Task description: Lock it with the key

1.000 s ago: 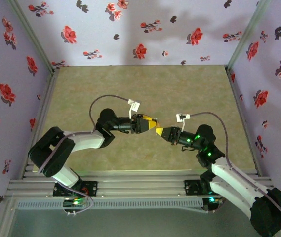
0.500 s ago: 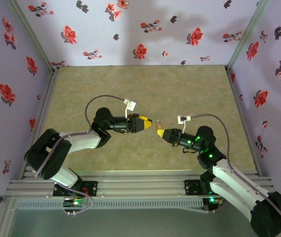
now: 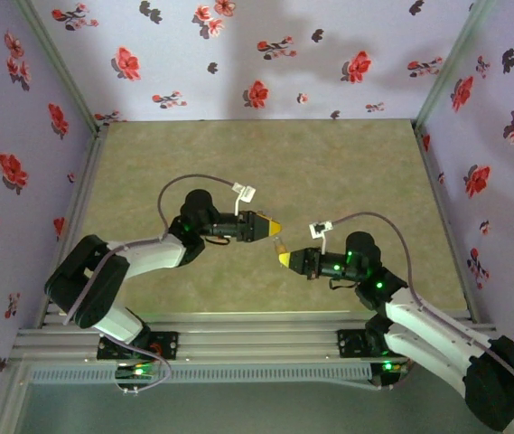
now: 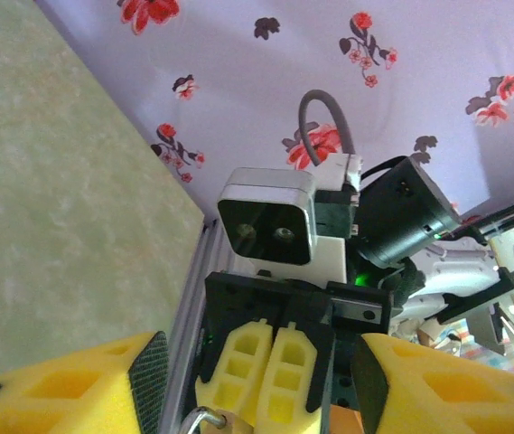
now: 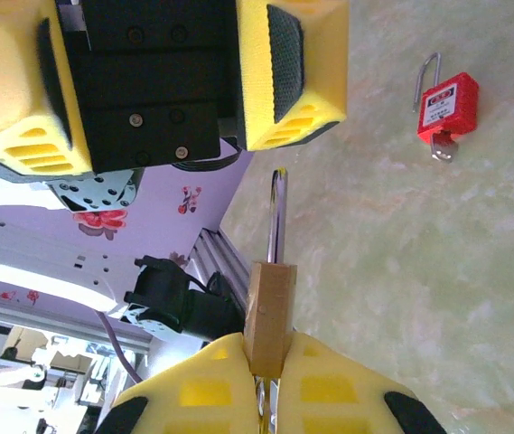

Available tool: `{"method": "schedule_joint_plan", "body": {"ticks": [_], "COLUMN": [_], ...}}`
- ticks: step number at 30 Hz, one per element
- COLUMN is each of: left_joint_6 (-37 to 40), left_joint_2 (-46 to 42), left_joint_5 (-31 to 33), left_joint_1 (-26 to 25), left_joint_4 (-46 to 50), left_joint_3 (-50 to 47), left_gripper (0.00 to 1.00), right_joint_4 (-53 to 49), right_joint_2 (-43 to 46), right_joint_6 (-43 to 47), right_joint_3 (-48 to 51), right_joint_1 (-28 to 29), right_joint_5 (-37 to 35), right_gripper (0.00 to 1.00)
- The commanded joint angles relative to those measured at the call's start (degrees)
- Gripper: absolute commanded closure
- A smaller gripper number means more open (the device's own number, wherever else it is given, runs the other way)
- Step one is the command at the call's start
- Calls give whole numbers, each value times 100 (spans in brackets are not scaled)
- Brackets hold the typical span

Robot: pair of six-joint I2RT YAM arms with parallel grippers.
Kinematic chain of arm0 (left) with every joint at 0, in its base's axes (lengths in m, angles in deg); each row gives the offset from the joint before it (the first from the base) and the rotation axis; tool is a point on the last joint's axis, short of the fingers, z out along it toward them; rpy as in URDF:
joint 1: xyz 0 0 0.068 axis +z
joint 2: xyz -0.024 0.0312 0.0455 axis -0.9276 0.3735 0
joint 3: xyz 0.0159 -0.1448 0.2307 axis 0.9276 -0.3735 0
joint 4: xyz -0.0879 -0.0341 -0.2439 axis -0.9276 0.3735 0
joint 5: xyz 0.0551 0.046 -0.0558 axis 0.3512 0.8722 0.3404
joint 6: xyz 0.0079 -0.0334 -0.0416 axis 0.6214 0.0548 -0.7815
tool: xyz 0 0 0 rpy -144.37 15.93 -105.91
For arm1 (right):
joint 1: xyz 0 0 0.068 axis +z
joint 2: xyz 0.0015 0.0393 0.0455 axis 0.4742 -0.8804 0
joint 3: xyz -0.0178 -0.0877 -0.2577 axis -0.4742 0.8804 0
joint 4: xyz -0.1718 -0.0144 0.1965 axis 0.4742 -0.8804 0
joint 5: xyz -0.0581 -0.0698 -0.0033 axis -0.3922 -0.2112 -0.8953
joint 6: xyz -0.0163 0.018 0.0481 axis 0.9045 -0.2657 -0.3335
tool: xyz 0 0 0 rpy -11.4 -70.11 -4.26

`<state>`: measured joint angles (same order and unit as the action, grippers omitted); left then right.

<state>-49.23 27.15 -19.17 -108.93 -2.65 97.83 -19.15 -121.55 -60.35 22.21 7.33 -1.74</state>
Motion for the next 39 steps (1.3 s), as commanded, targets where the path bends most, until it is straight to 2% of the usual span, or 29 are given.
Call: {"method": "schedule_joint_plan", "body": {"ticks": [1, 8, 11, 23, 28, 39], "left_joint_6": [498, 1048, 831, 816, 669, 642], "left_joint_2": [-29, 53, 160, 380, 441, 448], "left_joint_5": [-223, -369, -541, -814, -942, -981], "left_joint_1": [-44, -88, -115, -177, -183, -177], "left_joint_4": [684, 1764, 1517, 1381, 1094, 1006], "left_joint_3": [261, 611, 633, 714, 678, 668], "left_gripper": [44, 55, 54, 59, 66, 73], "right_joint_4": [-138, -326, -428, -406, -378, -360], "right_joint_2": [115, 441, 505, 485, 479, 511], "right_joint_6": [297, 389, 427, 471, 460, 445], "right_joint_3": [-209, -183, -194, -186, -163, -162], "right_joint_1": [33, 38, 35, 31, 31, 30], "right_joint_5": [-175, -301, -321, -287, -281, -249], "right_gripper": [100, 100, 100, 100, 100, 100]}}
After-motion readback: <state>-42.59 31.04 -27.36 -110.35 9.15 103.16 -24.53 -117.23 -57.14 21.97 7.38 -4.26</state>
